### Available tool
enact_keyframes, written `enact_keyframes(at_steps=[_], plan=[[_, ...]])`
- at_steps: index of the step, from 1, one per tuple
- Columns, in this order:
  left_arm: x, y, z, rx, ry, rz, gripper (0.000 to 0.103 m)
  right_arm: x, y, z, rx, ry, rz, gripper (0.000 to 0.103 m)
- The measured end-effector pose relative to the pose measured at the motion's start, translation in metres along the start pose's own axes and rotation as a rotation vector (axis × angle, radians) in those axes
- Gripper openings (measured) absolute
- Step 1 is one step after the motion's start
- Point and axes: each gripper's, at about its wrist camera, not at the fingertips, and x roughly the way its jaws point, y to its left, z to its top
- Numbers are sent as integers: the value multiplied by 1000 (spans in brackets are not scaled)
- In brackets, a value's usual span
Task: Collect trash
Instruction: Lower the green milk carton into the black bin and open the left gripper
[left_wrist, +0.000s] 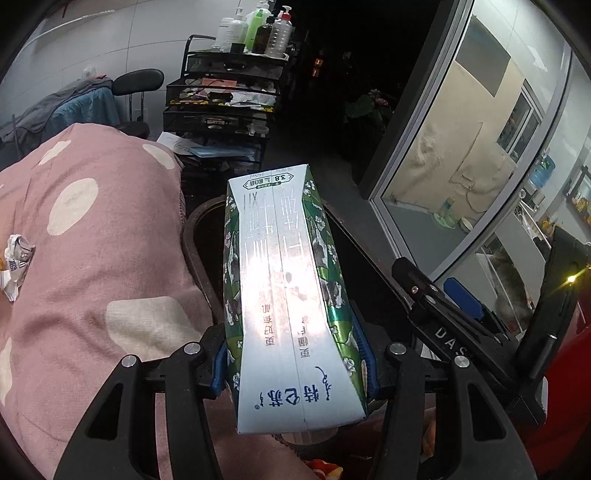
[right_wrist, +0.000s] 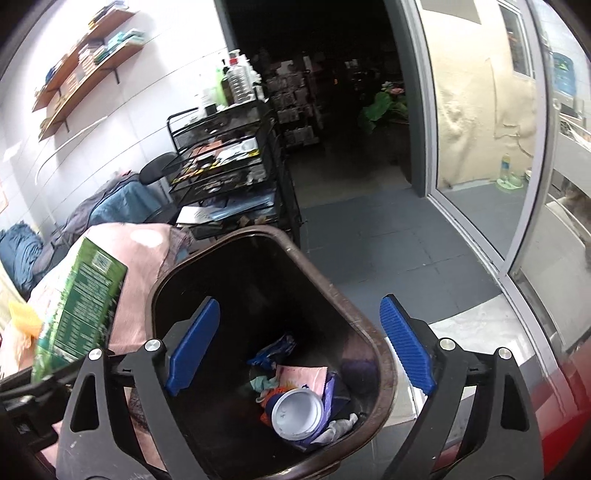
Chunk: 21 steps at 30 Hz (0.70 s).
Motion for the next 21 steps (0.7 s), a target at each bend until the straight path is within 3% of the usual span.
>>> enact_keyframes(at_steps=[11, 12, 14, 21], plan=[[24, -7, 12, 33, 37, 39, 53, -3, -19, 4, 56, -7, -36, 92], [25, -8, 11, 39, 39, 42, 55, -4, -19, 3, 58, -7, -38, 92], [25, -8, 11, 45, 32, 60, 70, -4, -21, 3, 60, -3, -40, 92], [12, -12, 8, 68, -26, 62, 82, -3, -19, 3, 59, 3, -31, 92]])
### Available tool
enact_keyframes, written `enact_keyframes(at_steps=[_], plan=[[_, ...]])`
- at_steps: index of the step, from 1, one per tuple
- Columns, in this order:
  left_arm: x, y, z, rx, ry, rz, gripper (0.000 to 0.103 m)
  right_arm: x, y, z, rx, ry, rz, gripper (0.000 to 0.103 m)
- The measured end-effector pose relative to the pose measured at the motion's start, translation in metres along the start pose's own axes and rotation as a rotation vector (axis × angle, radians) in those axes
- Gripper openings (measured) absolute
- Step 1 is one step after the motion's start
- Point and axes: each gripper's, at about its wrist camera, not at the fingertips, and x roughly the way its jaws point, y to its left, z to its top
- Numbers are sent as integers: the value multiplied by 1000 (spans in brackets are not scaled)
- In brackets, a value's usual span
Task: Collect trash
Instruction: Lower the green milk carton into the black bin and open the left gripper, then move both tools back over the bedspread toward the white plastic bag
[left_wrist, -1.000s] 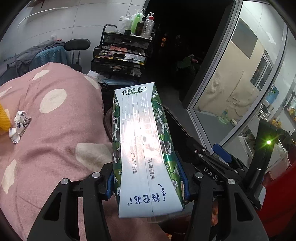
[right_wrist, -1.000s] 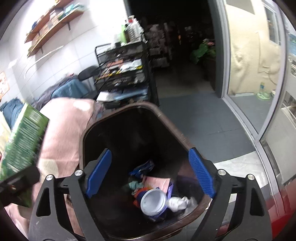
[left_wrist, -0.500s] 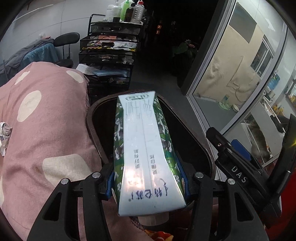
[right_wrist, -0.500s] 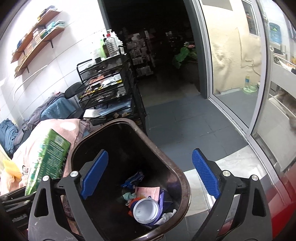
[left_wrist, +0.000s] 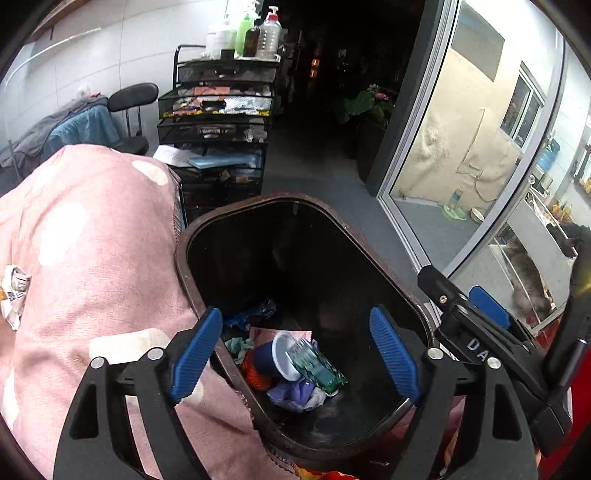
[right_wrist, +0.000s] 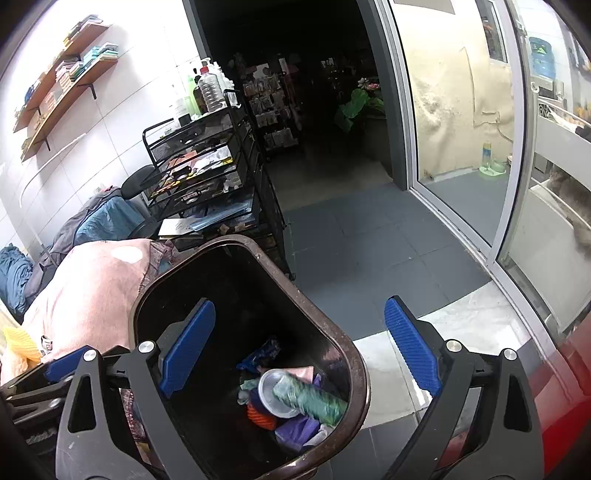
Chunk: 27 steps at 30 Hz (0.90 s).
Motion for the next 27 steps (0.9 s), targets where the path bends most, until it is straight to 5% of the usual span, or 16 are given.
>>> enact_keyframes(at_steps=[15, 27], plan=[[-76, 32, -13, 52, -194, 115, 93, -5, 32, -10, -97, 16, 110, 93], [-131, 125, -36, -104, -256, 294, 94, -20, 107, -25, -257, 29, 252, 93]])
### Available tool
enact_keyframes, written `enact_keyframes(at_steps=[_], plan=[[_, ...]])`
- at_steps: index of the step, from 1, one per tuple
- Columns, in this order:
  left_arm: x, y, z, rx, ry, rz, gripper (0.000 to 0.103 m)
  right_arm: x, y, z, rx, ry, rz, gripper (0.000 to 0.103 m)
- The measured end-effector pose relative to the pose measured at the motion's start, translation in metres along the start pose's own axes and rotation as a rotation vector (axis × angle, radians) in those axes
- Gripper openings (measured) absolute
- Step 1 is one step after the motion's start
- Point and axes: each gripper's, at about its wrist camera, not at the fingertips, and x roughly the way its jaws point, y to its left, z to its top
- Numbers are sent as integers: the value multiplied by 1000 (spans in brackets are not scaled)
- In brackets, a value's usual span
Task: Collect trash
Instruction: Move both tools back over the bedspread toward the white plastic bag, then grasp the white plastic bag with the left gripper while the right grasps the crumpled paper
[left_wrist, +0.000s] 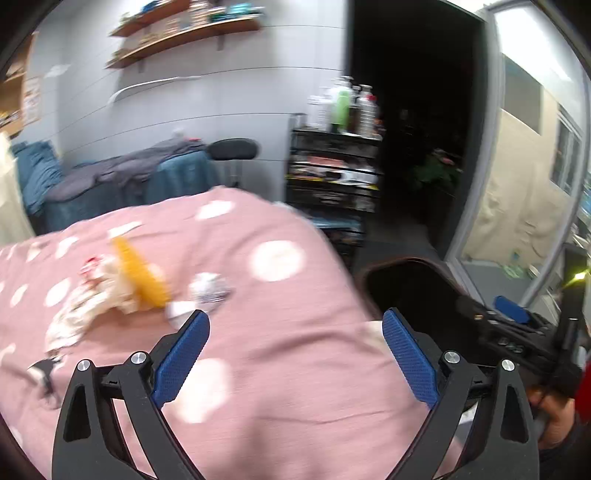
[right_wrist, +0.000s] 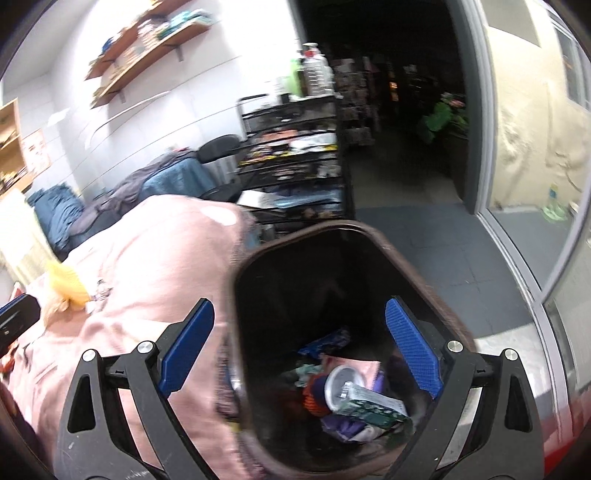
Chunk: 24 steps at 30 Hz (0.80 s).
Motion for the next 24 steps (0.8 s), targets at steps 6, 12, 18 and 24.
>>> enact_keyframes(at_steps=[6, 12, 18, 24], plan=[[-8, 60, -9, -70, 14, 128, 94, 5, 54, 4, -99, 22, 118, 93], [5, 119, -12, -87, 77, 284, 93, 12, 103, 5, -183, 52, 222, 93], [36, 154, -9, -48, 180, 392, 93, 22, 142, 9, -215, 107, 307, 93], [66, 162, 0, 19, 251, 432, 89, 35, 171, 6, -243, 155, 331, 93]])
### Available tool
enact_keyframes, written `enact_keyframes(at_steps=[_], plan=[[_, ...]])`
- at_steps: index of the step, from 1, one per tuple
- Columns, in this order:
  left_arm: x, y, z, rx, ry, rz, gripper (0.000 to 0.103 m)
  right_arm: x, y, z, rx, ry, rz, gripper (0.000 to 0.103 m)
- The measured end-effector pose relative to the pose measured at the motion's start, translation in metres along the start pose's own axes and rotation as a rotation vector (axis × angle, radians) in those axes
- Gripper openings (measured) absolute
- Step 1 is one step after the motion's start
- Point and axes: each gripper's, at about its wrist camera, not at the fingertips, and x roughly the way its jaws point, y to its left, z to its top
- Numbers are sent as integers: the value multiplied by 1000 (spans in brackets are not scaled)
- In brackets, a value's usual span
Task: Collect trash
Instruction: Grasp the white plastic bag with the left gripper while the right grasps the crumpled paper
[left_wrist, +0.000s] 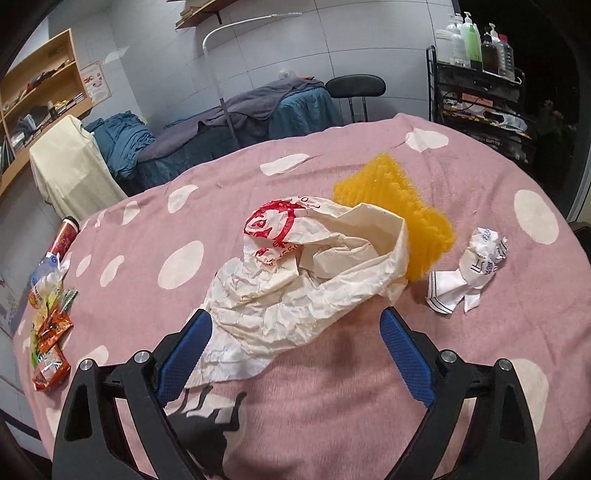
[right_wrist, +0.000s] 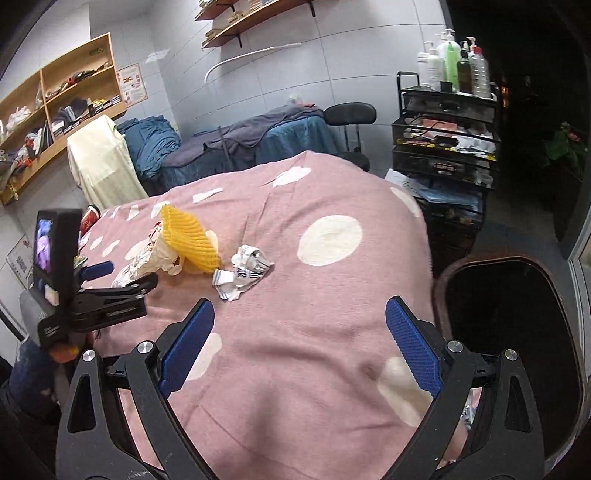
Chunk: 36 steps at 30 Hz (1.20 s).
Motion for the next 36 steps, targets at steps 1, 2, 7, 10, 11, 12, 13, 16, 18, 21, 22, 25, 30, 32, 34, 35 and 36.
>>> enact_keyframes(at_steps=[1, 2, 7, 10, 11, 12, 13, 16, 18, 21, 22, 25, 30, 32, 34, 35, 36], plan=[[6, 0, 1, 7, 15, -3, 82, 5, 5, 1, -5, 15, 8, 93], [11, 1, 2, 3, 34, -11, 67, 8, 7, 2, -7, 23, 11, 93], [7, 26, -5, -134, 22, -97, 31, 23, 17, 8, -29, 59, 18, 93], [-10, 45, -15, -233, -40, -128, 25, 35, 19, 12, -40, 95, 22, 93], [-15, 51, -19, -263, -50, -135, 24, 39, 20, 15, -44, 107, 24, 93], [-20, 56, -24, -295, -61, -146, 22, 43, 21, 16, -50, 120, 26, 93], [-24, 60, -29, -323, -69, -157, 19, 49, 25, 18, -64, 141, 28, 93], [-40, 72, -44, -408, -102, -187, 18, 63, 33, 19, -99, 185, 43, 93], [-47, 74, -48, -441, -120, -193, 16, 69, 38, 20, -120, 203, 40, 93], [-56, 79, -50, -469, -140, -200, 14, 81, 48, 23, -165, 232, 45, 87], [-60, 80, -53, -476, -147, -201, 14, 86, 50, 25, -175, 240, 46, 86], [-67, 80, -57, -485, -163, -204, 14, 102, 55, 32, -193, 266, 39, 80], [-79, 78, -65, -495, -179, -208, 14, 128, 58, 40, -198, 324, 24, 67], [-81, 76, -68, -496, -181, -216, 14, 137, 57, 40, -189, 353, 32, 56], [-82, 73, -70, -496, -181, -222, 14, 144, 57, 38, -181, 375, 40, 42], [-83, 73, -72, -497, -182, -226, 14, 145, 55, 38, -174, 379, 50, 32], [-83, 71, -72, -497, -182, -231, 14, 144, 54, 38, -169, 372, 56, 28]])
